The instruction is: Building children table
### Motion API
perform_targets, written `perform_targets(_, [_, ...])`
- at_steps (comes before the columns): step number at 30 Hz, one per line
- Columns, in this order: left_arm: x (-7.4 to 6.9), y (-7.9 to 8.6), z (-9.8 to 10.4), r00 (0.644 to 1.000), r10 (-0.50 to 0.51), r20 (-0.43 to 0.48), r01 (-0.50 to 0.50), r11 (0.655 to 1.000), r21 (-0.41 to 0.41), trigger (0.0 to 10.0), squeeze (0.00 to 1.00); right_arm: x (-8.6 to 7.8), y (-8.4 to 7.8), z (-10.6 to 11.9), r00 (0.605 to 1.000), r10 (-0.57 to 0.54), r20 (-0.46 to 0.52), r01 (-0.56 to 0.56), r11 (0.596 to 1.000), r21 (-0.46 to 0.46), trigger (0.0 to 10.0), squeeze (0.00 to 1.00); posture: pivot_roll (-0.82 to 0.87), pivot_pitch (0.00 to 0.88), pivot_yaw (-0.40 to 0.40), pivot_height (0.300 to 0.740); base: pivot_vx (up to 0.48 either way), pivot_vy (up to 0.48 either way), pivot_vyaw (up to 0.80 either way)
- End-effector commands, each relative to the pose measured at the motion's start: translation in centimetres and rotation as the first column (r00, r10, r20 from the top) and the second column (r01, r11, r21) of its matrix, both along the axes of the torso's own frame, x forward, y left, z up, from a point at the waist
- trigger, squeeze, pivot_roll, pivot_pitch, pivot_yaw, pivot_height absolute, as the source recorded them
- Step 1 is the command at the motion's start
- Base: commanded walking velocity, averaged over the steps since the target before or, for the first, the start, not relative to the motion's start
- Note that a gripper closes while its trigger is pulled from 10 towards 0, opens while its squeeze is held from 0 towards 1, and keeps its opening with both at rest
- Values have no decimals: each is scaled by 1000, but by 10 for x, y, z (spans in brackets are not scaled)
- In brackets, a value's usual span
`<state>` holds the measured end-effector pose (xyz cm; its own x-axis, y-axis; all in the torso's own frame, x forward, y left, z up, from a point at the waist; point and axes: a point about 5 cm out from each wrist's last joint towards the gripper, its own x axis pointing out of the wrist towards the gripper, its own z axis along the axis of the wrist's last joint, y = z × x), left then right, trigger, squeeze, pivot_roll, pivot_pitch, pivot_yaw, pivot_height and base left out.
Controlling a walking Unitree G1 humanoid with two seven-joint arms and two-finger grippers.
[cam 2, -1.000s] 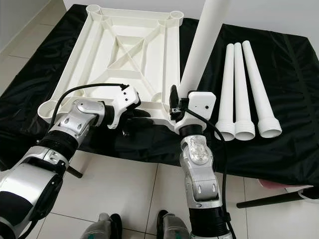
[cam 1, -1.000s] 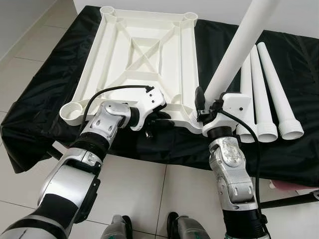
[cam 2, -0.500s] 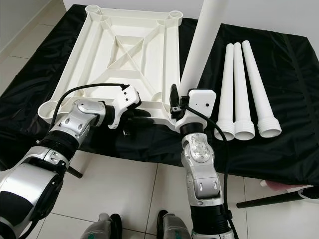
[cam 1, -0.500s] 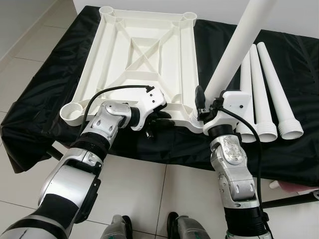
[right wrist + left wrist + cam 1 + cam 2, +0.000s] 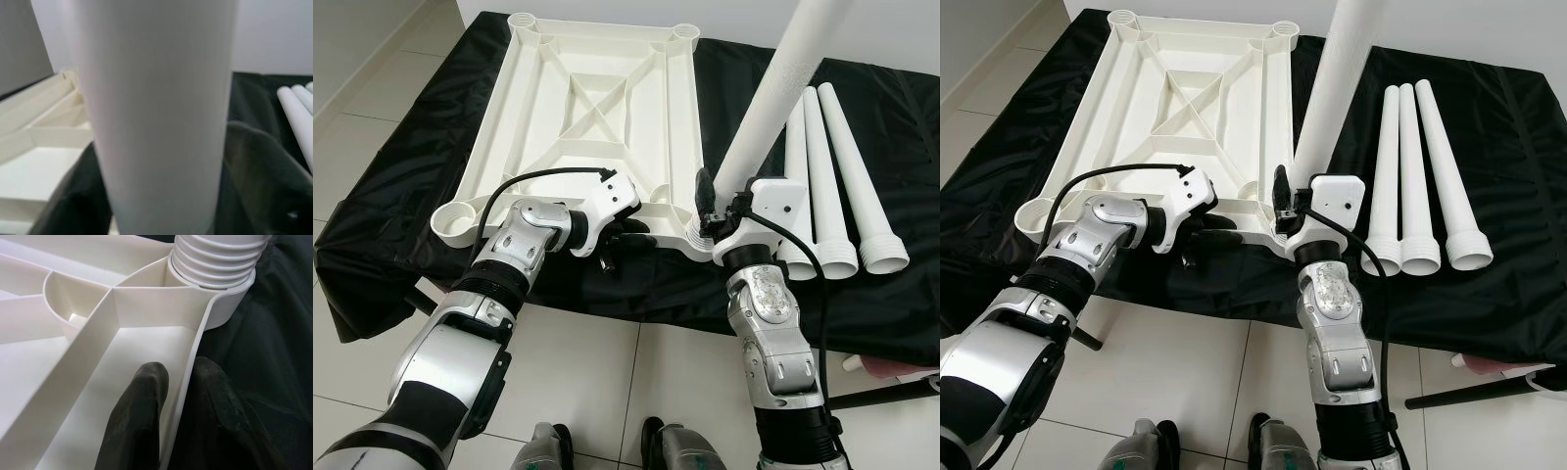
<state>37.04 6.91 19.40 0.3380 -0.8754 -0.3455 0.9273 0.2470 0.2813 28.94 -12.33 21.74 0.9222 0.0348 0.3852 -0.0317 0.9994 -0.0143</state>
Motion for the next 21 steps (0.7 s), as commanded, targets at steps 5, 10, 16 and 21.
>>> perform_targets(5, [3,3,2,997,76,18,-75,996,-45,10000,0,0,-1,-5,1000,-3,-22,3,1000,-2,10000,0,-64,200,3,740,0,0,0])
perform_targets(10, [3,3,2,997,77,17,-76,996,-46,10000,0,0,1,-4,999,36,-22,-36,999,3,10000,0,-64,202,4,740,0,0,0])
perform_targets(16, [3,3,2,997,75,16,-74,996,-47,10000,0,1,-2,-1,993,115,-13,-115,993,2,10000,0,-65,203,7,740,0,0,0])
perform_targets(21, [3,2,3,997,71,16,-70,996,-48,10000,0,6,-16,3,988,151,-8,-151,988,-23,10000,0,-69,204,8,740,0,0,0])
